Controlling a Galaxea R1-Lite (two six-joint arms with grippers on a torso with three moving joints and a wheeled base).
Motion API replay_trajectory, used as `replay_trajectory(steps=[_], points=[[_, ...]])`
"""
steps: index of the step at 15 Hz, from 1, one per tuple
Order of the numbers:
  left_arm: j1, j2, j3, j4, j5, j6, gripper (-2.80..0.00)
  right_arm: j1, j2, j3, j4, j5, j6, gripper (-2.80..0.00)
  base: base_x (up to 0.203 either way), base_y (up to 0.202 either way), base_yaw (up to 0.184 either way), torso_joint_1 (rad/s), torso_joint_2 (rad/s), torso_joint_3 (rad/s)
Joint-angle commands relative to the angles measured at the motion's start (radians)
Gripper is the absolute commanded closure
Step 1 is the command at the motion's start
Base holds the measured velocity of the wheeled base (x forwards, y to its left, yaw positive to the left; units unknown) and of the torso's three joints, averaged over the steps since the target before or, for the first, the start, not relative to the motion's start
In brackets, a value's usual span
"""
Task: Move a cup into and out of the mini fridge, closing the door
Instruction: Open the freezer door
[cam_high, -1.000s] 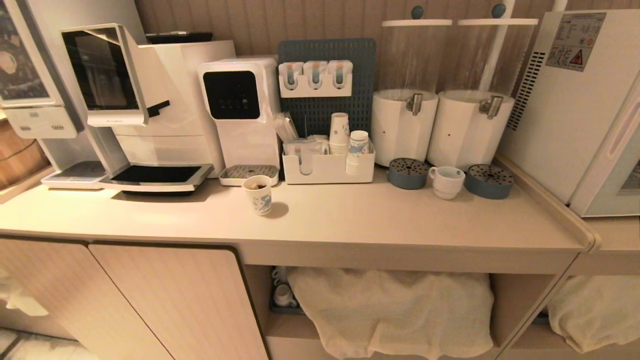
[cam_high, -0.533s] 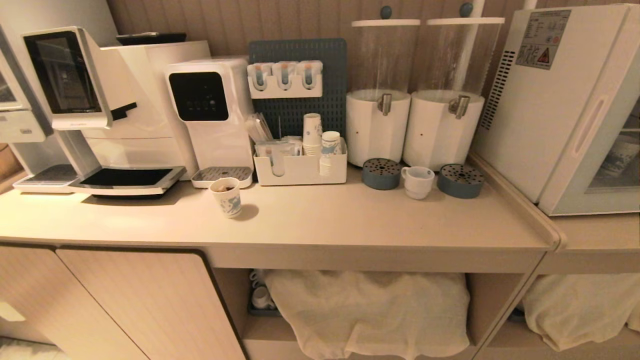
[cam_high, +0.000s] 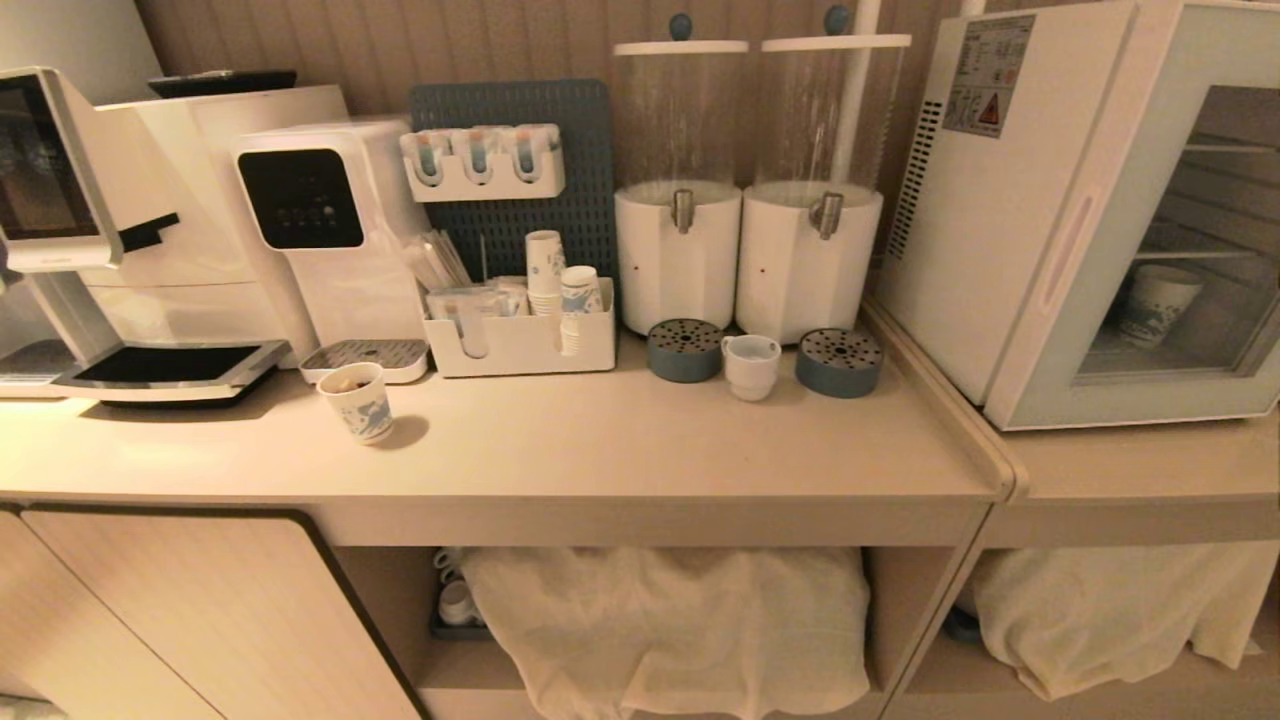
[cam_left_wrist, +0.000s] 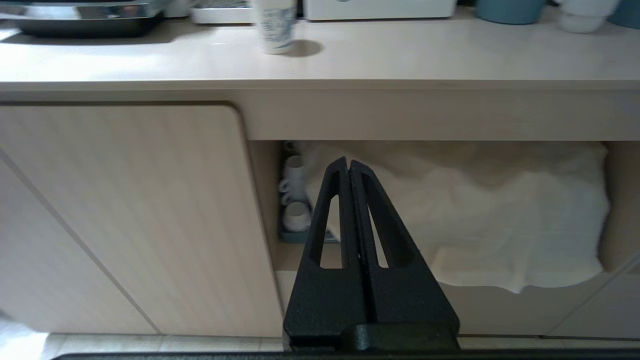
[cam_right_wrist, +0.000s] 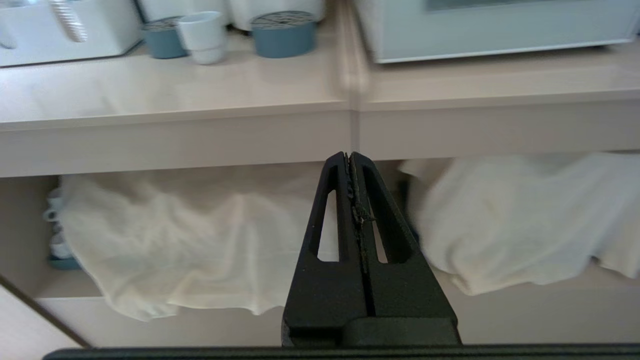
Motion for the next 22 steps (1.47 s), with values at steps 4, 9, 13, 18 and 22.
replay_trajectory(steps=[4,9,13,18,22], points=[[0.000,0.000,0.000,0.000,0.000,0.000,0.00,0.001,0.001,0.000,-0.001,0.000,0.000,0.00,0.000,-0.190,-0.007,0.005,0.00,0.004],[-0.001,0.001,0.000,0.000,0.000,0.000,0.00,0.001,0.001,0.000,-0.001,-0.001,0.002,0.00,0.000,-0.190,-0.006,0.003,0.00,0.003],[0.001,0.001,0.000,0.000,0.000,0.000,0.00,0.001,0.001,0.000,0.000,0.000,0.000,0.00,0.000,-0.190,-0.007,0.001,0.00,0.002],[0.001,0.000,0.000,0.000,0.000,-0.001,0.00,0.001,0.001,0.000,0.000,0.000,0.000,0.00,0.000,-0.192,-0.007,0.003,0.00,0.002],[0.001,0.000,0.000,0.000,0.000,0.000,0.00,0.001,0.001,0.000,0.000,0.000,0.000,0.00,0.000,-0.189,-0.006,0.002,0.00,0.006]])
